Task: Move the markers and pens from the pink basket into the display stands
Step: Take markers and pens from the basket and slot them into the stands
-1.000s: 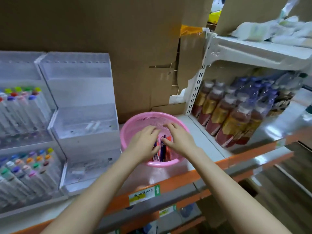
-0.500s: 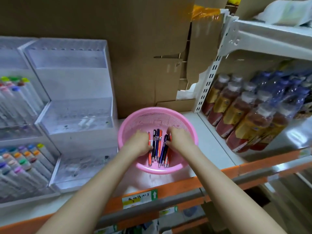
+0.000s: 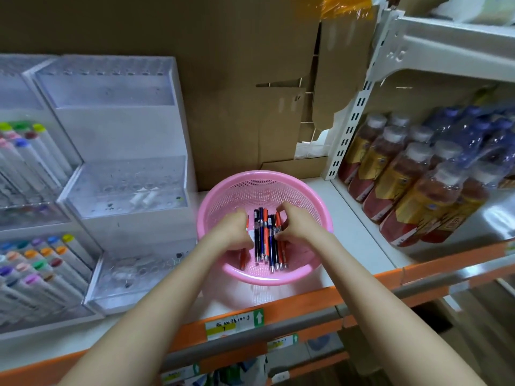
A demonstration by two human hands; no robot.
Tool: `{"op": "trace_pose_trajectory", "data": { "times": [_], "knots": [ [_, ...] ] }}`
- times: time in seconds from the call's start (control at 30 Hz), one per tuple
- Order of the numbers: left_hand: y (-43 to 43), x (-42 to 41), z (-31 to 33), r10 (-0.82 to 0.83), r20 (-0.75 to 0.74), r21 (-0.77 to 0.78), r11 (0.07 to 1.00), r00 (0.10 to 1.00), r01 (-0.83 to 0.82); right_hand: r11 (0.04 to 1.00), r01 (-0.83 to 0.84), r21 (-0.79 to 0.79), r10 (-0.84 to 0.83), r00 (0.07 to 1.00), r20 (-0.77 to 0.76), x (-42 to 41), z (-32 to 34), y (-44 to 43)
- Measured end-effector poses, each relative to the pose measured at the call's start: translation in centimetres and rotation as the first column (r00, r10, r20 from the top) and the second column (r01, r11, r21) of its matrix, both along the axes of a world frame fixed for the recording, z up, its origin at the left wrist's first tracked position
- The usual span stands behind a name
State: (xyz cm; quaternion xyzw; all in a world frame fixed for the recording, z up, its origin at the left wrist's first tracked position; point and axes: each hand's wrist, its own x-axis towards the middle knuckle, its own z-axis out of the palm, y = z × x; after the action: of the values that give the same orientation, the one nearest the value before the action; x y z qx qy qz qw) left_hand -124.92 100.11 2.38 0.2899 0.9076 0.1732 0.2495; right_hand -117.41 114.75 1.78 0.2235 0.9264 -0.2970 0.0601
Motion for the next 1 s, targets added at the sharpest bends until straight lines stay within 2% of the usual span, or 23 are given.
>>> {"op": "trace_pose_trajectory", "data": {
  "times": [0.1, 0.3, 0.67, 0.87, 1.0],
  "knots": [
    [-0.1, 0.0, 0.1, 0.018, 0.052, 0.096, 0.995, 0.998, -0.023, 1.0, 0.005, -0.004, -0.005, 1.0, -0.004, 0.0, 0.0, 0.0],
    [-0.3, -0.3, -0.2, 0.067, 0.032, 0.265, 0.962, 0.997, -0.073, 1.0, 0.01, 0.029, -0.009, 0.999, -0.051, 0.1, -0.2, -0.2],
    [-0.7, -0.2, -0.1, 0.07, 0.151, 0.528, 0.838, 0.986, -0.14, 0.999, -0.035, 0.002, 0.034, 0.942, -0.333, 0.5, 0.5, -0.5],
    [-1.0, 0.7, 0.3, 0.039, -0.058, 0.5, 0.866, 0.998, -0.005, 0.999, -0.034, -0.01, 0.027, 0.922, -0.386, 0.9, 0.5, -0.6],
    [-1.2, 0.7, 0.7, 0.011, -0.022, 0.587, 0.81, 1.0, 0.003, 0.999, -0.034, 0.004, 0.033, 0.927, -0.374, 1.3, 0.9, -0.7]
  ]
}}
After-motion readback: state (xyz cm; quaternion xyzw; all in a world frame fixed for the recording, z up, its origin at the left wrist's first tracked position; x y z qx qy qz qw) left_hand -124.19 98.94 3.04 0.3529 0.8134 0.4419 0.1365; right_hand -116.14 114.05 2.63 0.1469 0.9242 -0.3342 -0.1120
